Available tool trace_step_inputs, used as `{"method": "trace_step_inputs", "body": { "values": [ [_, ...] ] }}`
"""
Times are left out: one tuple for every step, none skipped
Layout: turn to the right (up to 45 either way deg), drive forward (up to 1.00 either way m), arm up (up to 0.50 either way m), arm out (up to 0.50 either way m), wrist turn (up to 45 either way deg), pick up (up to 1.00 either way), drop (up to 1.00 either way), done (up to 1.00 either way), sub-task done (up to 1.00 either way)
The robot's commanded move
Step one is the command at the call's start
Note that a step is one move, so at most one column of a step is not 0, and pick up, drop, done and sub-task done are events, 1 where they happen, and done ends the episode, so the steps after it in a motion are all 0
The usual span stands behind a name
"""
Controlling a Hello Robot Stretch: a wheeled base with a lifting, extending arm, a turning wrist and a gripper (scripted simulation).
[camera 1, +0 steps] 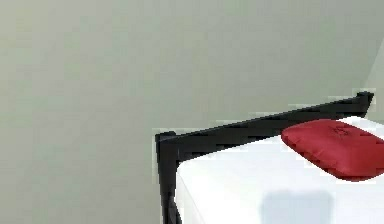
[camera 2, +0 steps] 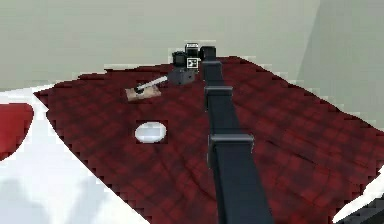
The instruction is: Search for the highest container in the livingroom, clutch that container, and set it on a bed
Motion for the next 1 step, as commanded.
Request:
{"method": "trace_step_inputs", "body": {
  "values": [
    [0.0, 0.0, 0.04, 0.0, 0.0, 0.0, 0.0, 0.0, 0.0]
  ]
}}
